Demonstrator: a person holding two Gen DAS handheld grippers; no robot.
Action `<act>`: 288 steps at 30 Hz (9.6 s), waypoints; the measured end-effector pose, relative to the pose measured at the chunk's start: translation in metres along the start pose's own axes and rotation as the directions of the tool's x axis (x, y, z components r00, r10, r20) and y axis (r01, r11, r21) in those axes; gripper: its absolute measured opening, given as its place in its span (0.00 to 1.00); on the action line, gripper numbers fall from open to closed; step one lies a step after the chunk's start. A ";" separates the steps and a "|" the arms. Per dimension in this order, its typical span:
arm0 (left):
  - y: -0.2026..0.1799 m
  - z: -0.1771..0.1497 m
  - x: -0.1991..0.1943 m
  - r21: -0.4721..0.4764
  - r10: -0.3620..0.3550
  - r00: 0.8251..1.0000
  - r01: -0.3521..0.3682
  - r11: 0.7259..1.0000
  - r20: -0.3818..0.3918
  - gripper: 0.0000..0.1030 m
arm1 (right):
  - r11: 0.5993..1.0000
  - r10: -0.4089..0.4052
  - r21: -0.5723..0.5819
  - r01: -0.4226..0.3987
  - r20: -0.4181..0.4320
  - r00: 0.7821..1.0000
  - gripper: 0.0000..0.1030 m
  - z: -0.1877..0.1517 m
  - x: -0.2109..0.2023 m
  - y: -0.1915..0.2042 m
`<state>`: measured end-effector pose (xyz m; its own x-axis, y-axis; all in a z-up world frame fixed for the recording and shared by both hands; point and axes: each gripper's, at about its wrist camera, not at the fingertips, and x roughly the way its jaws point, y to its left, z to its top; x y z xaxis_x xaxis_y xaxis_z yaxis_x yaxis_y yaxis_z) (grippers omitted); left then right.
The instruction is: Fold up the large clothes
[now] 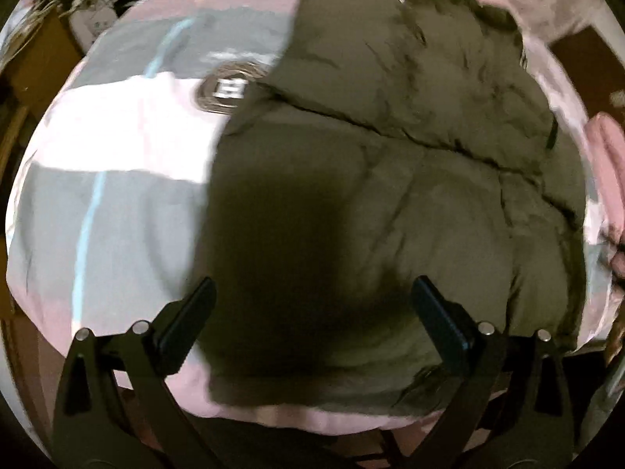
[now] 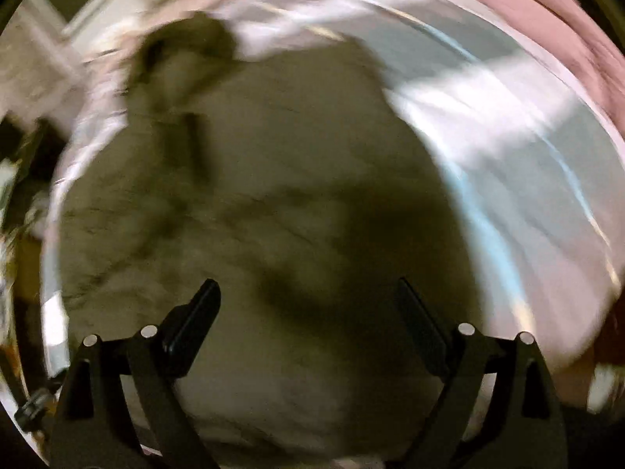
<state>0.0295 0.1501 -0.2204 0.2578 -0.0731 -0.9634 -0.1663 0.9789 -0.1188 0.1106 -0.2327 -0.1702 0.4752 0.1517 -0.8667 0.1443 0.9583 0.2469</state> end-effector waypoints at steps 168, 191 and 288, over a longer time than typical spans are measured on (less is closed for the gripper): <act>-0.045 0.121 0.075 -0.148 -0.280 0.960 0.276 0.950 -0.007 0.98 | 0.844 0.174 -0.536 -0.024 0.230 0.957 0.03 0.214 0.007 0.137; -0.059 0.175 0.039 -0.336 -0.626 0.750 0.659 0.673 0.216 0.98 | 0.896 0.435 -0.193 -0.400 0.196 0.879 0.05 0.071 -0.043 -0.021; -0.144 0.131 0.042 0.118 -0.071 0.964 0.041 0.992 0.257 0.70 | 0.977 0.059 -0.210 -0.034 0.114 0.992 0.68 0.035 0.045 0.062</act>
<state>0.1891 0.0308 -0.2127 0.5048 -0.0908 -0.8584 -0.0417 0.9907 -0.1293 0.1715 -0.1749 -0.1782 0.5790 0.1795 -0.7953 -0.0576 0.9820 0.1798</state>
